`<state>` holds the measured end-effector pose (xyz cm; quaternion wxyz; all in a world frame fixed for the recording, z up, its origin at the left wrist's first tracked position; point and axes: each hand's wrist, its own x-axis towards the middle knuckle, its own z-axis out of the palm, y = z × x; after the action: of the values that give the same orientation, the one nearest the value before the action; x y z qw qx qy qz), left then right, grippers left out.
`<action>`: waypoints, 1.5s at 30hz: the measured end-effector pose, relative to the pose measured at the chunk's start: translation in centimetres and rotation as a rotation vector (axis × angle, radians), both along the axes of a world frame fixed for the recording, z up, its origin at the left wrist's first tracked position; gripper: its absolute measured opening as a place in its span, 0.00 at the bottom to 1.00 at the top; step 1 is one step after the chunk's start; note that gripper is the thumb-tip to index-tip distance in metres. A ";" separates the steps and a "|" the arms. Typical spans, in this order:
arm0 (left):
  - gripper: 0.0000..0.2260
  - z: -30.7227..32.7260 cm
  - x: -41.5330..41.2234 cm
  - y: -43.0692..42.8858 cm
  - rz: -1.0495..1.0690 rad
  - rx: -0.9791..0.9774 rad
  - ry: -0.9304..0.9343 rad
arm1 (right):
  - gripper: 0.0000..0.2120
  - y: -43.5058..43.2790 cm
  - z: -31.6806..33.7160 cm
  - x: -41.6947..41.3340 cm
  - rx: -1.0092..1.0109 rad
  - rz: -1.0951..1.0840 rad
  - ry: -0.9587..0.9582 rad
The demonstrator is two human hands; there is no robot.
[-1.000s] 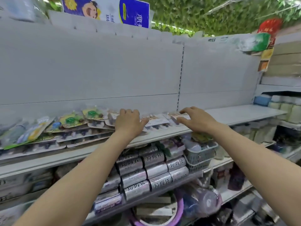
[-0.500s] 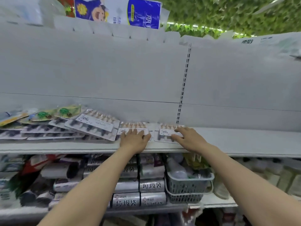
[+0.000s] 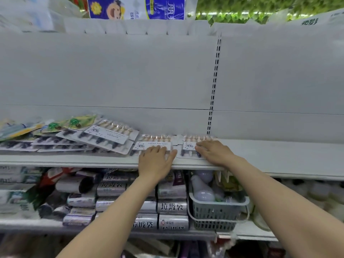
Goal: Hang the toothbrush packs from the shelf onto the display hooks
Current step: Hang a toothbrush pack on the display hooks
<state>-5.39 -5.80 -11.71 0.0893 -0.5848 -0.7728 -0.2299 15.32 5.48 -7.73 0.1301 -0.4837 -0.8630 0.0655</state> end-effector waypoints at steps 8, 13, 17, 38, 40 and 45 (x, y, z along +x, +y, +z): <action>0.27 -0.2 2.6 -2.5 -0.036 0.126 0.069 | 0.18 -1.6 -1.9 2.0 0.148 -0.060 0.151; 0.23 1.0 1.6 -2.2 0.008 0.284 -0.124 | 0.14 -3.2 -2.8 2.0 0.214 -0.188 0.376; 0.26 1.5 0.0 -1.2 0.166 0.182 -0.117 | 0.13 -3.7 -2.7 1.8 0.177 -0.272 0.485; 0.33 -0.3 0.8 -2.8 0.204 0.102 -0.179 | 0.32 -4.0 0.6 3.9 -0.377 -0.656 0.798; 0.33 -0.4 0.8 -2.9 0.188 0.104 -0.188 | 0.26 -4.5 1.6 4.6 -0.420 -0.640 0.950; 0.30 -0.4 1.0 -2.7 0.111 0.138 -0.228 | 0.13 -5.3 4.5 5.8 -0.312 -0.474 1.327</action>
<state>-4.34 -8.49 -12.09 0.0534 -0.5037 -0.7915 -0.3419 21.11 0.21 -3.22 0.5670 -0.5291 -0.4546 0.4381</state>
